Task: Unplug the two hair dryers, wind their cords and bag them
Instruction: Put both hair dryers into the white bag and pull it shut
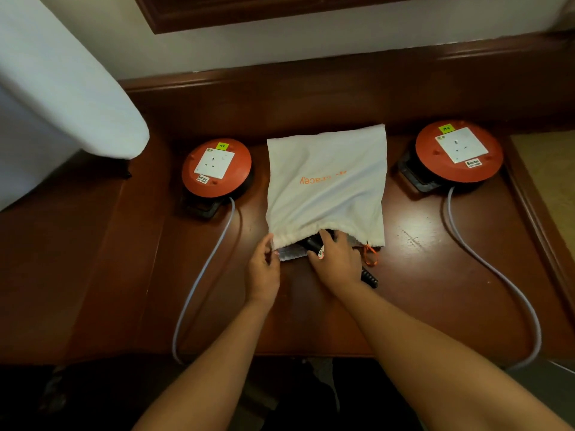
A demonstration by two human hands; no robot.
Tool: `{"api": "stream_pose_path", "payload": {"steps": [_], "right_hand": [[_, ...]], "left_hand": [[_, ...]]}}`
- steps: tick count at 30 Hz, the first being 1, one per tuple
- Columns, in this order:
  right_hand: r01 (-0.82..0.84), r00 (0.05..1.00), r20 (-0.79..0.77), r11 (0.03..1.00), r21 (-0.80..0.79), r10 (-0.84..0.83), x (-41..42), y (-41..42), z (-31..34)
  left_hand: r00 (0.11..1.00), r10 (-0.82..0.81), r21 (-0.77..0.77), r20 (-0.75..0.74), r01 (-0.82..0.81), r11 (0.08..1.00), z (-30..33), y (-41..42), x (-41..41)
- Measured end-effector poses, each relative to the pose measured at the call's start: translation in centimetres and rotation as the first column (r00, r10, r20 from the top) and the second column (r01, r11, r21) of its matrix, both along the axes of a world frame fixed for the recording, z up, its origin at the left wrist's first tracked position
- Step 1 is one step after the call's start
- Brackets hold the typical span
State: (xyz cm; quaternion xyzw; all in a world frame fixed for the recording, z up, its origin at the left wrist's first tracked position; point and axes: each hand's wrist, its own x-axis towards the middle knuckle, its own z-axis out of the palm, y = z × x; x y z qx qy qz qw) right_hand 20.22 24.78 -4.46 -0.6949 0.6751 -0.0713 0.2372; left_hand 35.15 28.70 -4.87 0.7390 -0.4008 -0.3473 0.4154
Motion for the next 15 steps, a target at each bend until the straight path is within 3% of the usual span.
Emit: {"api": "stream_pose_path", "payload": {"steps": [6, 11, 13, 15], "right_hand": [[0.071, 0.997, 0.039, 0.997, 0.01, -0.071, 1.2, -1.1, 0.1], [0.1, 0.991, 0.084, 0.994, 0.05, -0.104, 1.0, -1.8, 0.4], [0.058, 0.984, 0.164, 0.997, 0.056, -0.066, 0.4, -1.8, 0.3], [0.007, 0.968, 0.249, 0.999, 0.039, -0.016, -0.9, -1.1, 0.4]], "left_hand": [[0.992, -0.062, 0.05, 0.106, 0.056, 0.997, 0.8, -0.5, 0.0], [0.99, -0.086, 0.045, 0.112, 0.082, 0.996, 1.1, -0.4, 0.1], [0.959, -0.093, -0.005, 0.267, 0.098, 0.995, 0.6, 0.1, 0.1], [0.816, -0.142, -0.036, 0.56, 0.195, 0.98, -0.2, 1.3, -0.2]]}}
